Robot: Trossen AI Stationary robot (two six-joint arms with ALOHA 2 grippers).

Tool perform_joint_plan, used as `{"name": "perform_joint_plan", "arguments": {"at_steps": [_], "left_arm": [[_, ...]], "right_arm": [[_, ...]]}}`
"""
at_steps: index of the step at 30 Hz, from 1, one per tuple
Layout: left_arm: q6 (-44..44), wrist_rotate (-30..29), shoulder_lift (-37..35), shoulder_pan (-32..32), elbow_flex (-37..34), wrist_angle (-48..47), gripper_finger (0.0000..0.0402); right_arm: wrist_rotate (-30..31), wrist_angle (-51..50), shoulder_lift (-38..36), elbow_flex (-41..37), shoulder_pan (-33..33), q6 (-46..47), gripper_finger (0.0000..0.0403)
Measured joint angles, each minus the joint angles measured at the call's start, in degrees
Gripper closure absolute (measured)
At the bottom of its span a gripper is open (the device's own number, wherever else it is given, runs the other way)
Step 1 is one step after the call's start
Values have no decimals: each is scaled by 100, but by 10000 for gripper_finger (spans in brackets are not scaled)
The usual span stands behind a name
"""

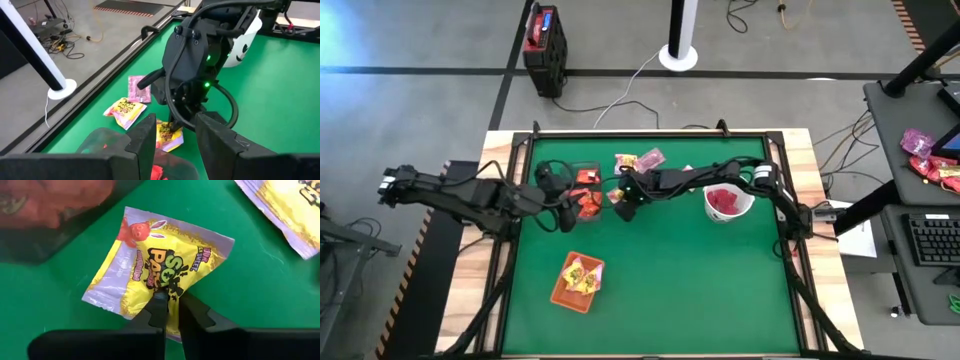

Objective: Sort candy by brand, put in halloween buckets
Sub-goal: Put the yellow candy into the orange bin

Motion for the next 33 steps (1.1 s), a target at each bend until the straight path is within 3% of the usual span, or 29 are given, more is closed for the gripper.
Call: {"name": "perform_joint_plan", "arguments": {"at_steps": [8, 12, 15, 24, 29, 33], "left_arm": [[-114, 47, 138, -26, 0, -12, 280], [-182, 602, 166, -167, 0, -26, 280], [-311, 653, 162, -388, 0, 2, 280], [-433, 674, 91, -885, 91, 308, 280], [-433, 734, 69, -898, 360, 136, 280], [-428, 742, 67, -898, 617, 60, 281]], "right_arm": [[8, -947, -643, -25, 107, -236, 383], [13, -1463, -1077, -50, 415, -549, 384], [-96, -1420, -1334, -115, 759, -668, 384], [-164, 1007, -1225, -290, 1862, -1156, 385], [-134, 2404, -798, -288, 2032, -1189, 385], [-127, 2859, -518, -288, 2052, -1111, 383]]}}
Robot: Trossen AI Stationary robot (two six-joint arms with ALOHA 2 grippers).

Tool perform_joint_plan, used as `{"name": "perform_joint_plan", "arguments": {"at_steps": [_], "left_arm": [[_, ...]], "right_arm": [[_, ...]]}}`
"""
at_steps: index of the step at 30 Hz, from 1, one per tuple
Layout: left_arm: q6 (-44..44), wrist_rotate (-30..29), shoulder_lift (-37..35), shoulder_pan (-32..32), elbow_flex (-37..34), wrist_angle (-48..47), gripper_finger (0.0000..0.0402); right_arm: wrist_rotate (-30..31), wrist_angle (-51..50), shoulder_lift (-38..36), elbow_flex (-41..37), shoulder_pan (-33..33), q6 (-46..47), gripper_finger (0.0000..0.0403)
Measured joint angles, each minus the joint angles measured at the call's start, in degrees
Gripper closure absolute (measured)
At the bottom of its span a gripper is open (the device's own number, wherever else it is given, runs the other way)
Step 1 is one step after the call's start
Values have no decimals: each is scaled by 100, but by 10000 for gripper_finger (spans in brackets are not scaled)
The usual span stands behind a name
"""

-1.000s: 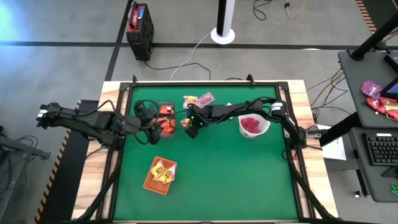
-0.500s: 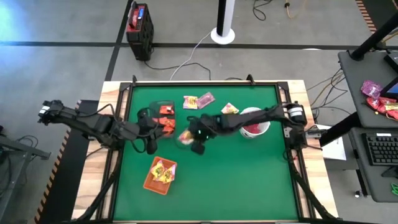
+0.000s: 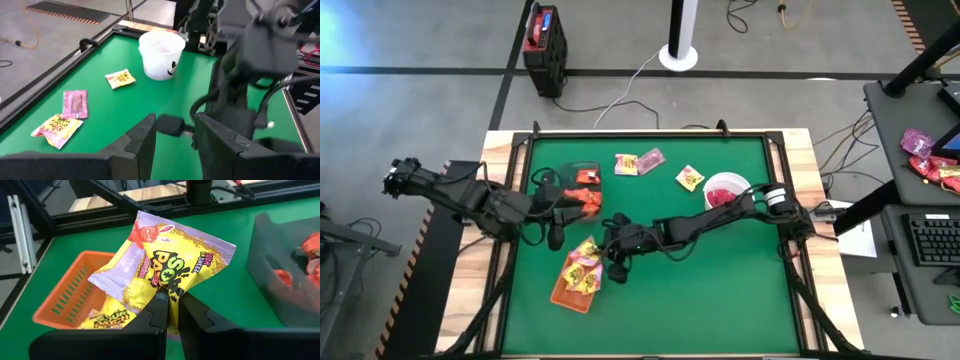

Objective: Sort candy by brand, put in halloween buckets
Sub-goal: Put the yellow candy into the orange bin, then put the red candy into the white bucket

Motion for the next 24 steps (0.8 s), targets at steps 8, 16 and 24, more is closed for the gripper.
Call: {"name": "perform_joint_plan", "arguments": {"at_steps": [8, 16, 24], "left_arm": [[261, -7, 0, 0, 165, -17, 281], [327, -17, 85, 0, 159, -15, 281], [343, -20, 238, 0, 157, -15, 281]], "right_arm": [[-14, 41, 212, 0, 21, 16, 364], [-144, 33, 212, 0, 162, -374, 335], [-99, 9, 212, 3, 235, -291, 274]]}}
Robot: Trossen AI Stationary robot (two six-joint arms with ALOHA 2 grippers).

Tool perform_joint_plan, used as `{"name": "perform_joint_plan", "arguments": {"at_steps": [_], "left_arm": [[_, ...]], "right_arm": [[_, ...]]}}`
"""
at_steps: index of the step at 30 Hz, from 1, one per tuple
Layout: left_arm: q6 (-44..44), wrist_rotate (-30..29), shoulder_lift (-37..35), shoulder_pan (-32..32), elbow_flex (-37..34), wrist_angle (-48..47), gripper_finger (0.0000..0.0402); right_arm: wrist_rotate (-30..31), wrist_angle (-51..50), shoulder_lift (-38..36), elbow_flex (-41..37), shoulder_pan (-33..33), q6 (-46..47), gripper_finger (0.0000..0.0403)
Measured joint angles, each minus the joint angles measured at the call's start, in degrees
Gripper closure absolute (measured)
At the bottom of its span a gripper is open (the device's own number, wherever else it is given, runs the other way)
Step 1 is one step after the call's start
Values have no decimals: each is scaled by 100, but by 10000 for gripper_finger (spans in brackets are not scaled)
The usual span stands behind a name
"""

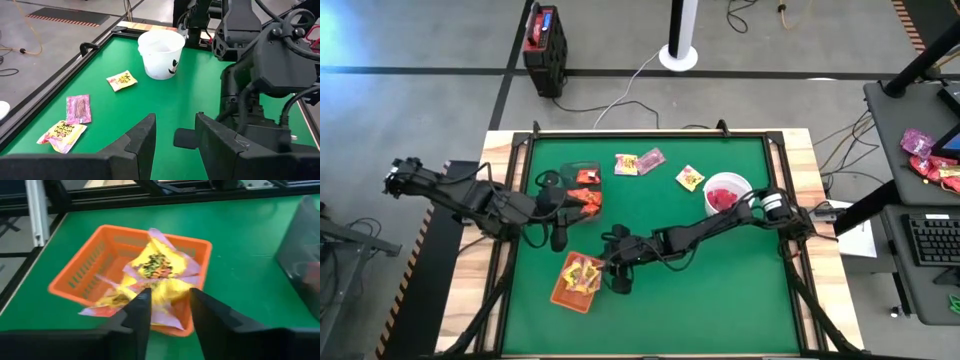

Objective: Sort candy by brand, put in halloween buckets
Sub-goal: Put the red candy into the white bucket

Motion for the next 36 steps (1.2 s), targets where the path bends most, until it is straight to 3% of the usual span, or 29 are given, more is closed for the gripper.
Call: {"name": "perform_joint_plan", "arguments": {"at_steps": [7, 11, 15, 17, 22, 28, 36], "left_arm": [[-5, 0, 66, 0, -2, -5, 281], [-123, 2, 47, -26, -2, -192, 280], [-361, 5, 22, -46, -4, -446, 280], [-431, 4, 22, -50, -4, -455, 280], [-371, -34, 44, -52, -4, -379, 280], [-216, -151, 57, -55, -7, -346, 280], [88, -162, 65, -55, -7, -347, 280]], "right_arm": [[339, -477, -162, 0, -49, -211, 203], [573, -1703, -782, 2, -164, -299, 188], [1460, -3207, -1522, 4, -389, 51, 188], [1619, -3857, -1868, 4, -666, 309, 190], [1485, -4537, -2288, 7, -1837, 1018, 196], [93, -4356, -1852, 4, -3093, 992, 197], [62, -3737, -944, 92, -3577, 984, 197]]}}
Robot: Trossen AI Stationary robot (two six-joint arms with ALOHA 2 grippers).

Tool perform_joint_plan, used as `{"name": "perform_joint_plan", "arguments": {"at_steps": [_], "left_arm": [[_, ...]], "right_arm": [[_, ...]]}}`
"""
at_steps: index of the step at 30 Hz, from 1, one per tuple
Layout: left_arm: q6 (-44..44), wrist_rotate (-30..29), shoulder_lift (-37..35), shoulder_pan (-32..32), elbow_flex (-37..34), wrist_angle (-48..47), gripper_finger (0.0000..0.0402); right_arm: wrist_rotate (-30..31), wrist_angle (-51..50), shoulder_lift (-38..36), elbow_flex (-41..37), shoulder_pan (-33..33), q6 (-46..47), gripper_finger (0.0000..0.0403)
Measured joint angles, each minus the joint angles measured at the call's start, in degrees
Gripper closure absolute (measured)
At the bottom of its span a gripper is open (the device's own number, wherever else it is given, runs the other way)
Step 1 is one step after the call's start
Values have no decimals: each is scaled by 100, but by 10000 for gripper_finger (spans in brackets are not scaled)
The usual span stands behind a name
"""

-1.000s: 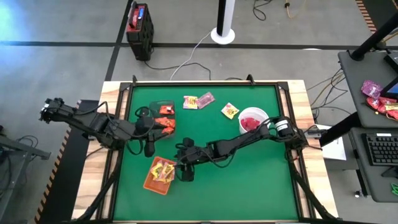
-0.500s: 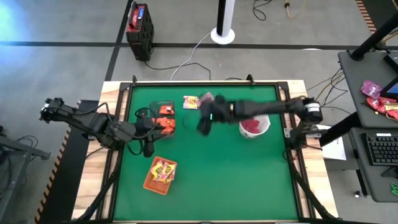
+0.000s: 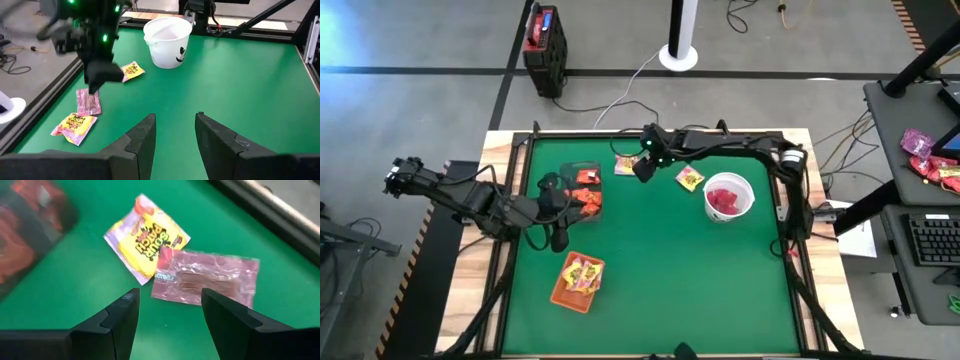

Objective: Sort candy by brand, put in halloween buckets
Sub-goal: Put the red candy into the white bucket

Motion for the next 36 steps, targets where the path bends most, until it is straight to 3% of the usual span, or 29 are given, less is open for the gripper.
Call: {"name": "perform_joint_plan", "arguments": {"at_steps": [5, 13, 20, 26, 30, 36], "left_arm": [[173, -145, 1, -5, 0, 0, 280], [301, -289, 1, -4, 0, 0, 280], [301, -289, 0, -4, -2, -2, 280], [302, -286, -2, -4, -2, -4, 280], [304, -286, -2, -4, -2, -15, 280], [323, -286, -2, -4, -2, -24, 280]], "right_arm": [[84, -174, 474, 424, -1, -389, 197], [97, -1626, 1367, 1682, -26, -1776, 197], [97, -2402, 2148, 2740, -78, -2420, 197], [100, -2540, 2444, 3002, -159, -2792, 200], [94, -2625, 2524, 3009, -180, -2941, 236], [-2, -2657, 2490, 2969, -187, -2975, 344]]}}
